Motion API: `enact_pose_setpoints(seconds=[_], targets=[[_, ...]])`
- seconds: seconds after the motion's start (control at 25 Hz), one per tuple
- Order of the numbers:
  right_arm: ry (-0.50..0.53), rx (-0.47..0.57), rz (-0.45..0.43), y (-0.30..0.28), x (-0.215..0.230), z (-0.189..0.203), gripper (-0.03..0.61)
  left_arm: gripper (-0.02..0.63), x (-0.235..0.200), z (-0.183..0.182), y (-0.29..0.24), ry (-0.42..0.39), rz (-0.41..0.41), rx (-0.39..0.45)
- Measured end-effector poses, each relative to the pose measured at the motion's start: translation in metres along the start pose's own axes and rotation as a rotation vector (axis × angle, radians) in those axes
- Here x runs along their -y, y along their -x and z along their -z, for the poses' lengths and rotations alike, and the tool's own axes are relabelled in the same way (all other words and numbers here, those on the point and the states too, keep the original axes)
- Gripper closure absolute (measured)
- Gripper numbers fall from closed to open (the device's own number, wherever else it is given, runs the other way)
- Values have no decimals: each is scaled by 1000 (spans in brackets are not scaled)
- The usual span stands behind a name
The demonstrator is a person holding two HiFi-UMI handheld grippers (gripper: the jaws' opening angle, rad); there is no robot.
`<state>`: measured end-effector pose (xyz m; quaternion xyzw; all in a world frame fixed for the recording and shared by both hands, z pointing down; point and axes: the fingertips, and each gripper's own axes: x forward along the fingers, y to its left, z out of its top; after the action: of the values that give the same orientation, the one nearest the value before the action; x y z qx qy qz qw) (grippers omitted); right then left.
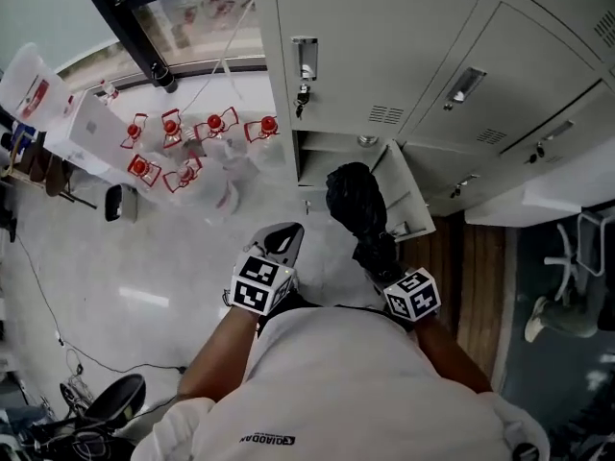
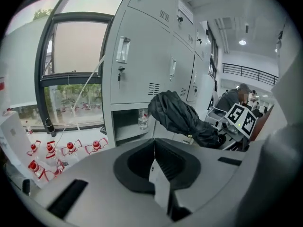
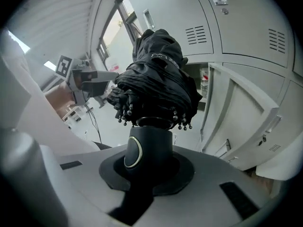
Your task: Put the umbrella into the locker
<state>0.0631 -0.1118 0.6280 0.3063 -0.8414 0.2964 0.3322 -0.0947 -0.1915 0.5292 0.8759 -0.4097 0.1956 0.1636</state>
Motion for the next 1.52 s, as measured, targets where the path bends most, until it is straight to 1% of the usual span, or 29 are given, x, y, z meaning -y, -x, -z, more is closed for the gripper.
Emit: enact_pose_setpoints(seconds=[0.16,0.28,0.4,0.6,0.76,0.96,1.16,1.36,1.52], targets=[[-89,-16,66,-38,-7,-11,499,598,-48,4,0,4,53,-11],[-143,-9,102,-56,-15,-21,499,598,-68,9,1,-16,107,-25],[-168,-1,134,-67,-20,-29,499,598,-83,14,-2,-35,142,-38],[-200,12,157,-67,-34,-36,499,598,-89,10,-5,-39,190,-35],[-205,23,165,-67,-32,-40,499,598,-85,9,-10,-52,218,-31],[-219,18,163,-72,-23,-41,499,598,-84,13,-11,-52,217,-37],[-259,-37,155,-84,-4,-41,499,598,-95,15,-14,-26,188,-37],[-311,-80,151,-112,17,-43,499,598,-111,23,-6,-10,157,-56],[-371,-105,162,-142,34,-46,499,598,-122,30,1,6,122,-63]])
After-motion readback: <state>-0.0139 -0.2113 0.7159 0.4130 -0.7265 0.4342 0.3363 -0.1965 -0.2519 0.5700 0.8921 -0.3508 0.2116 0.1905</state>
